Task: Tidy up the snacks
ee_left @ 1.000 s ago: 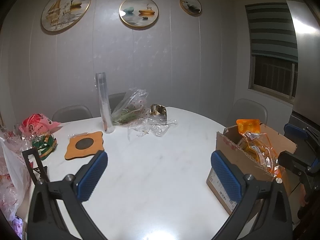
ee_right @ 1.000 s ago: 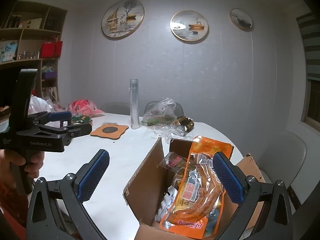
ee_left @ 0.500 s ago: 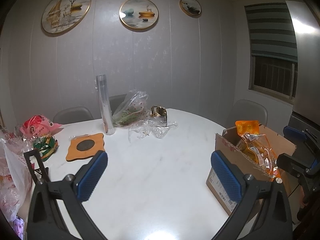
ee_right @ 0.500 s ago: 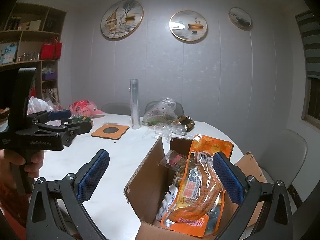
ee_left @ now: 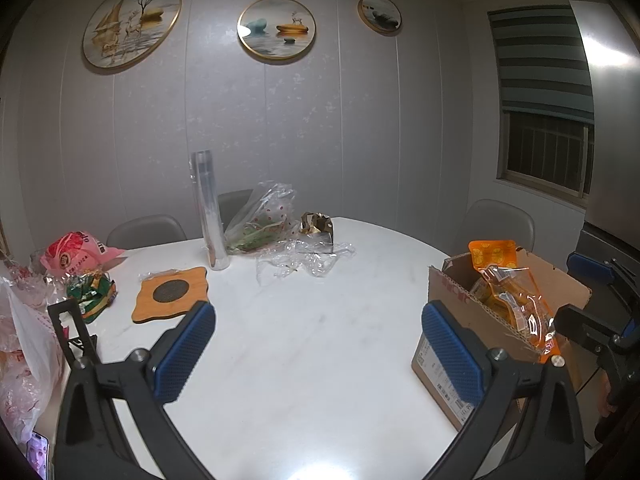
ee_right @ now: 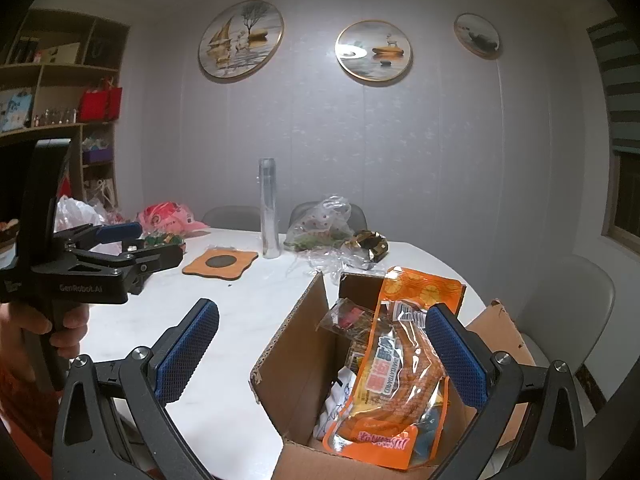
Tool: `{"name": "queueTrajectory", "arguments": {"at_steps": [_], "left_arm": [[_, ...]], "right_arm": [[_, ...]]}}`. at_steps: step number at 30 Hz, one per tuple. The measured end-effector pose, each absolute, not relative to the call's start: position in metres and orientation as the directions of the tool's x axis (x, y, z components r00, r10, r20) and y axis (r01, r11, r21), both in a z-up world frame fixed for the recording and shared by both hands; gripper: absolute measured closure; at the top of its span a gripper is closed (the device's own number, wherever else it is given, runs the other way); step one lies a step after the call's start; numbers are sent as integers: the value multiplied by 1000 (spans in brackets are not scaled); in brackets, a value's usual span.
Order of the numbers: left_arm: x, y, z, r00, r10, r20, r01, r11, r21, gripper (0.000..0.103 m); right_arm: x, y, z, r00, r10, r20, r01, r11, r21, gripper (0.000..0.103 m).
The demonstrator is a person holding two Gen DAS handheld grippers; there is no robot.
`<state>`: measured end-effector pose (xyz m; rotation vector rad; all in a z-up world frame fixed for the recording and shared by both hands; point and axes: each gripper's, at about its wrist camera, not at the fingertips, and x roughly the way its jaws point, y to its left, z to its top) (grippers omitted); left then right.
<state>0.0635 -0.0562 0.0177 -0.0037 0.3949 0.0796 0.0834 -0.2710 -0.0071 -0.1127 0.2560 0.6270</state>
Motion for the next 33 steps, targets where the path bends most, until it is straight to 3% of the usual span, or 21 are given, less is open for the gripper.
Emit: {"name": "queueTrajectory", "arguments": {"at_steps": [33], "left_arm": [[63, -51, 17, 918, 78, -389, -81, 997, 10, 1]], "right_arm": [[82, -271, -4, 777, 568, -273, -595, 804, -21, 0]]}}
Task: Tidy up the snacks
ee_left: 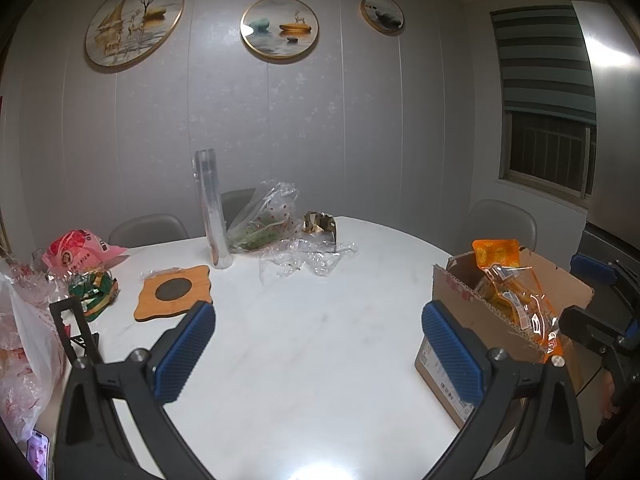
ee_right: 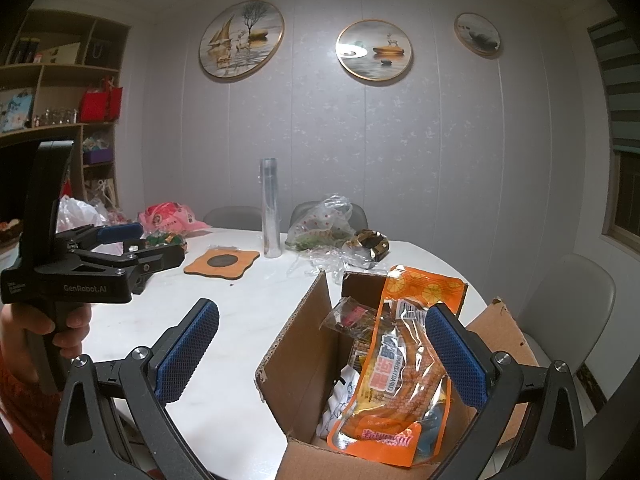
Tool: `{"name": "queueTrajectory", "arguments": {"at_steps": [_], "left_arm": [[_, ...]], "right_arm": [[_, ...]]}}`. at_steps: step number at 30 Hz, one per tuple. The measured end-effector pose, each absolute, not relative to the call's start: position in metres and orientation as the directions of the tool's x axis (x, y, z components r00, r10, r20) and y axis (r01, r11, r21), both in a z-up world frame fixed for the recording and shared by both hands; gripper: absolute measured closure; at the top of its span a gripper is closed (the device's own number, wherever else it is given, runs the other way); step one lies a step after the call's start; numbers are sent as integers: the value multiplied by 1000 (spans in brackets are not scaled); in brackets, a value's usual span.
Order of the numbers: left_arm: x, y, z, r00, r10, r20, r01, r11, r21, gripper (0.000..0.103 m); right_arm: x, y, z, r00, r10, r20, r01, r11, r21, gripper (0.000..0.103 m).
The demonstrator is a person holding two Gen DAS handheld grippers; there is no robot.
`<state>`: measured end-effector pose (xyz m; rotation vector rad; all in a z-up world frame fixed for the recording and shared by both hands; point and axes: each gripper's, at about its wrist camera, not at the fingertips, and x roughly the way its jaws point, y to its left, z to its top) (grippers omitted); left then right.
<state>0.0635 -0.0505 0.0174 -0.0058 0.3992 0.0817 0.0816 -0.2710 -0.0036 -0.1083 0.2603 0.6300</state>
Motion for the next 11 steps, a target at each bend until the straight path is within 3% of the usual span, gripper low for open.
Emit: {"name": "queueTrajectory", "arguments": {"at_steps": [11], "left_arm": [[64, -51, 17, 917, 81, -389, -82, 997, 14, 1]], "right_arm": [[80, -270, -5, 778, 565, -274, -592, 805, -20, 0]]}}
